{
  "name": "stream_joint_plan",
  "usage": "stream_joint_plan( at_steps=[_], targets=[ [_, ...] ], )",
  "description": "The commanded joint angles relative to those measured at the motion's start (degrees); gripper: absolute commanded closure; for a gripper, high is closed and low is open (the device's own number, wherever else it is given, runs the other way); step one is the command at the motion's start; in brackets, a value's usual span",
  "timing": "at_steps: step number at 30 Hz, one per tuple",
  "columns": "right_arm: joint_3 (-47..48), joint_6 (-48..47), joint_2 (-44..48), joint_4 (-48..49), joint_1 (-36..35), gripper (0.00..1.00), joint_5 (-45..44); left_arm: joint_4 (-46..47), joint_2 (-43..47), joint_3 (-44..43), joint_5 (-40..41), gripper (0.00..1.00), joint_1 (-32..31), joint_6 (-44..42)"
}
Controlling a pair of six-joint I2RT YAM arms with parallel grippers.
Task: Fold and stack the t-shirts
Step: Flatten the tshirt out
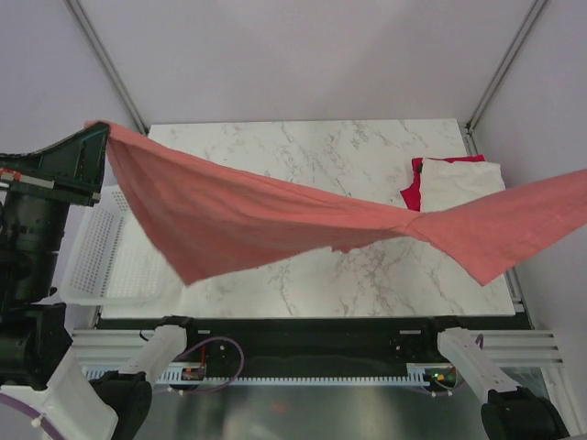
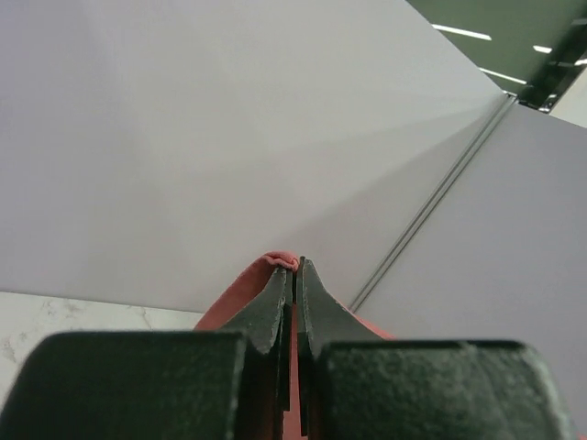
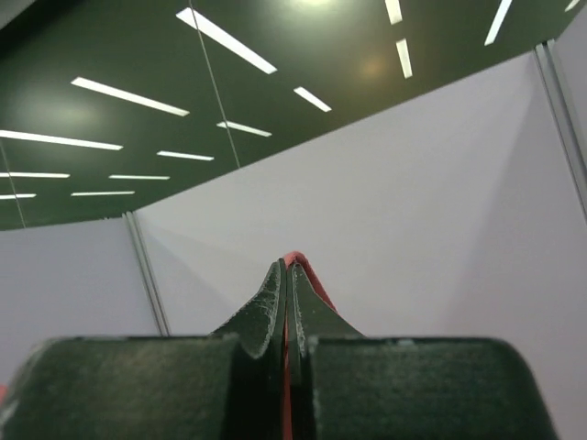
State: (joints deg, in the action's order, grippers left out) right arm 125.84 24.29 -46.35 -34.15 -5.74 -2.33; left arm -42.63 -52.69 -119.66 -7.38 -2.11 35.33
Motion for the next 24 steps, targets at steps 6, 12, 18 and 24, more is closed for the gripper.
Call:
stream_joint_plan(
  at_steps=[6,12,18,24],
  targets=[
    [-8.21,1.63,-17.00,-1.71,0.20,1.00,0.13,0.18,-15.67,9.06,-2.29,0.98,0.09,0.09],
    [-8.17,3.83,-29.92,-1.36,0.11,1.00,5.49,4.40,-22.37,13.40,-2.82,0.98,0.09,-0.18],
    [10.75,6.99,-42.67,-2.05,1.68,1.00,8.90,4.31,-34.22,-4.99,-3.78,0.98,0.44,0.35],
    [17.97,18.81,-48.22,10.98,10.37,1.00,18.92,9.99,-40.83,-18.34,-2.55,0.98,1.41,3.60]
  ],
)
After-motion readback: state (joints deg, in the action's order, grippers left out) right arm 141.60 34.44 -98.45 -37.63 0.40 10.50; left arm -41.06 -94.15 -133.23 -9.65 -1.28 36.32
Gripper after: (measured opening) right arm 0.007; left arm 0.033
